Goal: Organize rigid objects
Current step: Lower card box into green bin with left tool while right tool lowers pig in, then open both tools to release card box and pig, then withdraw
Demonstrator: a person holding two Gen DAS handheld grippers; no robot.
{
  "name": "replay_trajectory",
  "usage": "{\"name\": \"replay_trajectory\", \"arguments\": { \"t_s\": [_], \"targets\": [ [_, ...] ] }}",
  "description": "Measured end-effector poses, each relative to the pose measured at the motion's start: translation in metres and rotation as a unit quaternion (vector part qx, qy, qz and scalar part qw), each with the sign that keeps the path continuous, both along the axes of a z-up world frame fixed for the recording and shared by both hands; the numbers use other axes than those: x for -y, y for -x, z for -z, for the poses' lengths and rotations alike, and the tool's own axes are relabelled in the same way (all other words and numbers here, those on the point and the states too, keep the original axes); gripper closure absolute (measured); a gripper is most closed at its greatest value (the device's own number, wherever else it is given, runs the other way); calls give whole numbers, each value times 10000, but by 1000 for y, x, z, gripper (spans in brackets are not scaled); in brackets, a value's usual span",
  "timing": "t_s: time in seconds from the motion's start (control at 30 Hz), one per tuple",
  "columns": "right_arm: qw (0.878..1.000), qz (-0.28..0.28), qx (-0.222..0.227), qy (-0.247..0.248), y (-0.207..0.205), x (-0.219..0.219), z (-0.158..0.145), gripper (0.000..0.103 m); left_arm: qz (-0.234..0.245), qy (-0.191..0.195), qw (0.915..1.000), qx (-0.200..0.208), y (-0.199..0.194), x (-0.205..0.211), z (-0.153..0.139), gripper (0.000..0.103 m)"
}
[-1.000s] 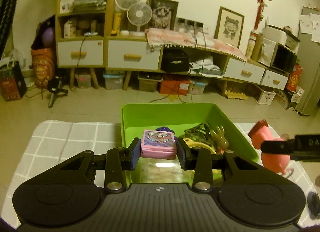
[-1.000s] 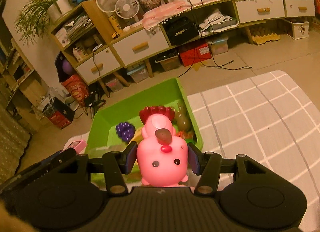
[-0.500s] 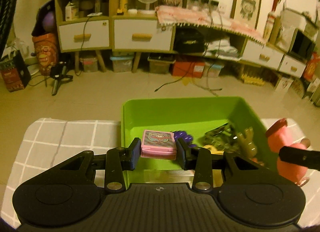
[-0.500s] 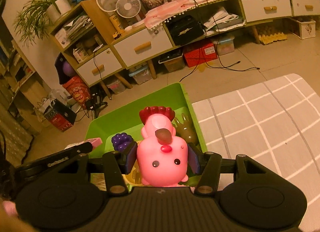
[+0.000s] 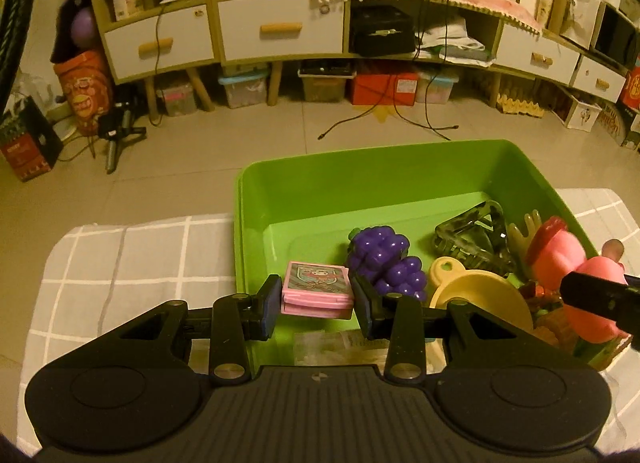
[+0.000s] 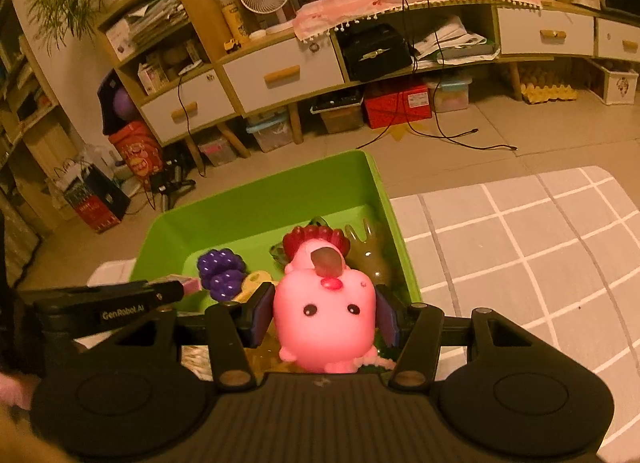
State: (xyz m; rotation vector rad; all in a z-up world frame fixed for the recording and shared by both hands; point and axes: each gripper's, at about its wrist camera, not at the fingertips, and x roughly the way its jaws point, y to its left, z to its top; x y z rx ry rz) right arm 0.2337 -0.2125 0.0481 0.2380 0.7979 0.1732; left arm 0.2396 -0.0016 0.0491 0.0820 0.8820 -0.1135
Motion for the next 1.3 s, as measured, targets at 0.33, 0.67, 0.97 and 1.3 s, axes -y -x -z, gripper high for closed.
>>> {"name": "replay_trajectory", "arguments": {
  "t_s": [0.33, 0.67, 0.97, 1.3],
  "targets": [
    [9999, 7, -73, 78, -4, -5, 6, 74, 104, -146, 9998, -114, -8, 6, 7, 59],
    [9986, 341, -172, -379, -3, 7, 0, 54, 147, -36, 9999, 64, -3, 6, -1, 29],
    [9986, 333, -89, -400, 12, 9, -17, 53, 77, 180, 9996, 205, 4, 6, -11, 18],
    [9994, 276, -91, -214, 44, 8, -32, 52, -95, 330, 9985, 435, 29, -2, -26, 12]
  ]
}}
